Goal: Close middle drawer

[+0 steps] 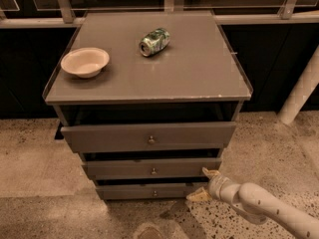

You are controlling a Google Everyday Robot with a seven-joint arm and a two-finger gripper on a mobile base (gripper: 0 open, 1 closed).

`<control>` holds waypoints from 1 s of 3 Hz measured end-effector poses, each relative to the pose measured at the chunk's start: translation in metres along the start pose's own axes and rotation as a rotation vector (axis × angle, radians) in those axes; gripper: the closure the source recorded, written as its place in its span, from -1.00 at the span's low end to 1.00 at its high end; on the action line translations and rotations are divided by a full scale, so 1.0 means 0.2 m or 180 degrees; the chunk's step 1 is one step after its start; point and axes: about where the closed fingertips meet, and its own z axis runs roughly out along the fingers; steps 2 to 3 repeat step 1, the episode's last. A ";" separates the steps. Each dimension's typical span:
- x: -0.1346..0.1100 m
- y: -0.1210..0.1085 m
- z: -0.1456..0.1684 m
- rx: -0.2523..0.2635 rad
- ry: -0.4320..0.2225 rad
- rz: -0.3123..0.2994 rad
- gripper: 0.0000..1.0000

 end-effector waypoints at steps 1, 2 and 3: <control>0.00 0.00 0.00 0.0000 0.0000 0.0000 -1.00; 0.00 0.00 0.00 0.0000 0.0000 0.0000 -1.00; 0.00 0.00 0.00 0.0000 0.0000 0.0000 -1.00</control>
Offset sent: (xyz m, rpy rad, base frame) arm 0.0000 0.0000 0.0000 0.0000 0.0000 0.0000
